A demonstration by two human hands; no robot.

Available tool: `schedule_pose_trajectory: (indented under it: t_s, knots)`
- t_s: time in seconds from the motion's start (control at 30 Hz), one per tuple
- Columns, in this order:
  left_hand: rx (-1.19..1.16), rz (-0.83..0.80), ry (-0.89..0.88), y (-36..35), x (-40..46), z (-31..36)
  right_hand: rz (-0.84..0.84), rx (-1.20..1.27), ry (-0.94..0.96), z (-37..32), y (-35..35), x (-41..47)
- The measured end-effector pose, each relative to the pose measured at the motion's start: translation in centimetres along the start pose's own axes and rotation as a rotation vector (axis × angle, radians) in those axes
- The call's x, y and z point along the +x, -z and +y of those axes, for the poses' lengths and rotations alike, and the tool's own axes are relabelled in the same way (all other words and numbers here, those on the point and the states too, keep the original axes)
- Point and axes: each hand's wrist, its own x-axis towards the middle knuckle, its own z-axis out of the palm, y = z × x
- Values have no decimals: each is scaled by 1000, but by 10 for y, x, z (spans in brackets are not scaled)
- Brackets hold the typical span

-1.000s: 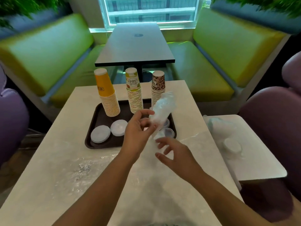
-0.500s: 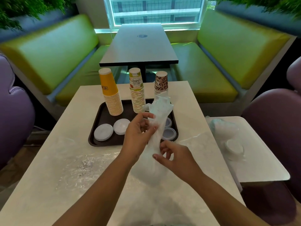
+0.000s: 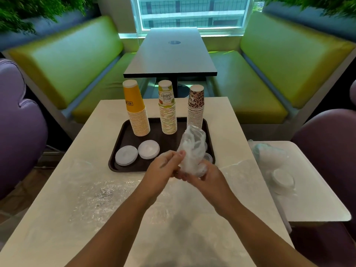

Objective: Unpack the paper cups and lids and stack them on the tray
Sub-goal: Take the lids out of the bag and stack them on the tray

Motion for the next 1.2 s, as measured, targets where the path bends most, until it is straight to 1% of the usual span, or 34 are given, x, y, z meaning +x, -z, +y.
schedule_pose_trajectory:
  t_s: [0.07, 0.13, 0.2, 0.23, 0.27, 0.33, 0.4, 0.47, 0.53, 0.6, 0.67, 0.73, 0.8, 0.83, 0.9, 0.97, 1.03, 1.1, 1.17, 1.2]
  knots:
    - [32, 29, 29, -2, -1, -5, -59, -58, -13, 5, -6, -2]
    - [98, 137, 23, -3, -2, -15, -113, -63, -71, 10, -7, -2]
    - [60, 182, 18, -2, -3, -25, -119, 64, -180, 17, -8, -3]
    - [19, 185, 24, -3, -5, -29, -105, 134, -228, 19, -9, -3]
    - [-16, 190, 39, -4, -7, -32, -79, 142, -239, 23, -9, -3]
    - [-70, 182, 69, -6, -11, -41, -33, 26, -237, 31, -10, -1]
    - [-216, 177, 123, -7, -14, -48, -1, -30, -247, 38, -10, 0]
    - [-397, 187, 203, -3, -14, -51, 26, 51, -298, 42, -8, 2]
    - [-486, 194, 230, 3, -13, -54, 39, 158, -343, 43, -6, 4]
    - [-433, 199, 184, 6, -11, -56, -8, 177, -336, 45, -6, 3]
    - [-309, 169, 138, 3, -11, -56, -45, 121, -325, 48, -12, 4]
    - [-257, 103, 133, -4, -12, -57, 16, 54, -277, 49, -16, 7]
    - [-281, 41, 151, -7, -12, -54, 96, 34, -252, 48, -15, 12]
    - [-335, 28, 177, -6, -11, -51, 101, 35, -247, 47, -12, 14]
    - [-453, 58, 254, -3, -8, -48, 56, 52, -236, 47, -7, 16]
    - [-463, 123, 296, 0, -5, -48, 13, 58, -235, 46, -8, 15]
    - [-531, 139, 344, 3, -3, -48, 14, 66, -258, 47, -10, 14]
    - [-741, 135, 411, 7, 1, -47, 42, 126, -300, 47, -10, 16]
    - [-975, 146, 470, 15, 5, -47, 111, 269, -387, 49, -6, 19]
    - [-1053, 158, 491, 19, 8, -47, 157, 326, -431, 51, -3, 20]
